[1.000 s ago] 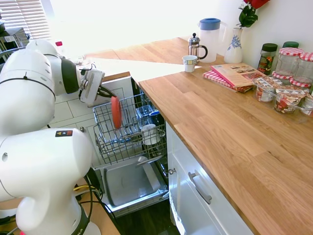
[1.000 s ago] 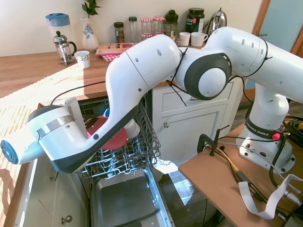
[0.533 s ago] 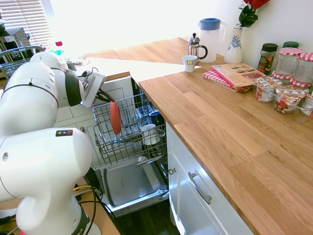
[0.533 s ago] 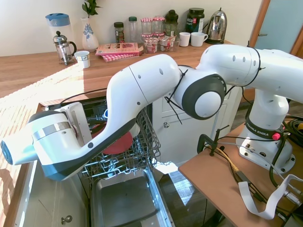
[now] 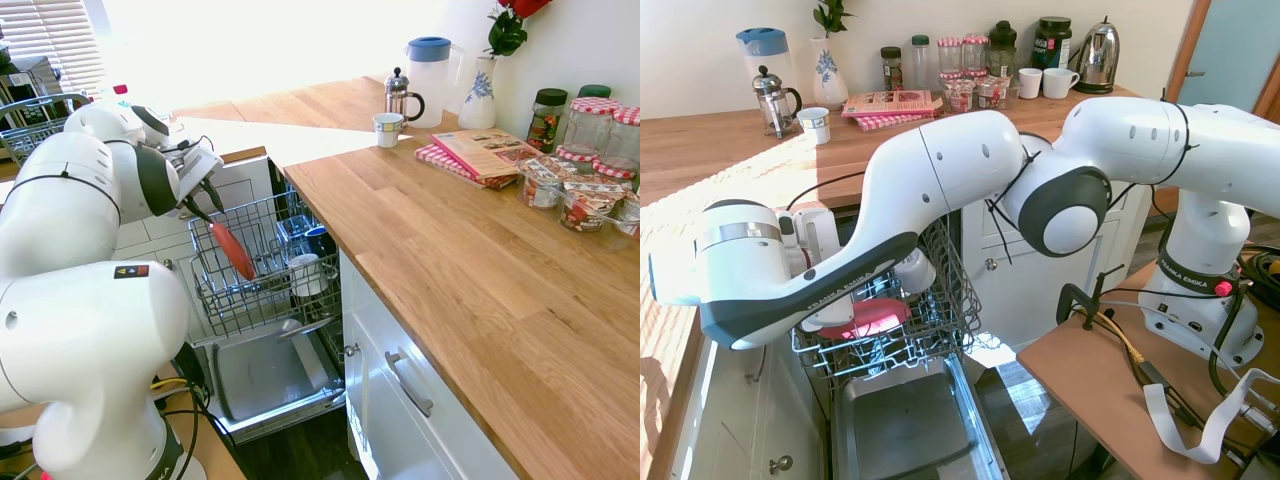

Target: Put the plate in the dishwasher

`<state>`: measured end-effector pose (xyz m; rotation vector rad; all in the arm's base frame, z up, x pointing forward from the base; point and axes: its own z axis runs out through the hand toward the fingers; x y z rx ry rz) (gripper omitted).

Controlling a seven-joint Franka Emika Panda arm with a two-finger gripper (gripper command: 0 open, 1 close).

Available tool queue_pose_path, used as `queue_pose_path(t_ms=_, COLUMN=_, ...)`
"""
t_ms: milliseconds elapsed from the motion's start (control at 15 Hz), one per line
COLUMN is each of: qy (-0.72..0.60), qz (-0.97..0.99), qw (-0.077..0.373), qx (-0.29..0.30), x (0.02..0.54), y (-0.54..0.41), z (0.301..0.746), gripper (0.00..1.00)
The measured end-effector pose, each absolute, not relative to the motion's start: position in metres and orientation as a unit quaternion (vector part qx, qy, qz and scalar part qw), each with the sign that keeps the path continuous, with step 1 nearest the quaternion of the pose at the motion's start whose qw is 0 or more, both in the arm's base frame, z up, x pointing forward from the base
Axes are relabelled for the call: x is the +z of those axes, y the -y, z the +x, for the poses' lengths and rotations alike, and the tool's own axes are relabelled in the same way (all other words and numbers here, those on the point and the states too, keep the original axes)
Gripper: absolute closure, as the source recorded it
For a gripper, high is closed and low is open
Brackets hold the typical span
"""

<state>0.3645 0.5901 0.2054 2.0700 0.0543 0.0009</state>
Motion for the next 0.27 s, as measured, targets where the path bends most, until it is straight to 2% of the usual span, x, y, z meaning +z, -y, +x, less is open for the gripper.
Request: queue_pose_path(t_ms=267, qy=0.001, qz=0.889, qw=0.455, qx=-0.052, x=0.245, y=-0.581, z=0.387, gripper=0.00)
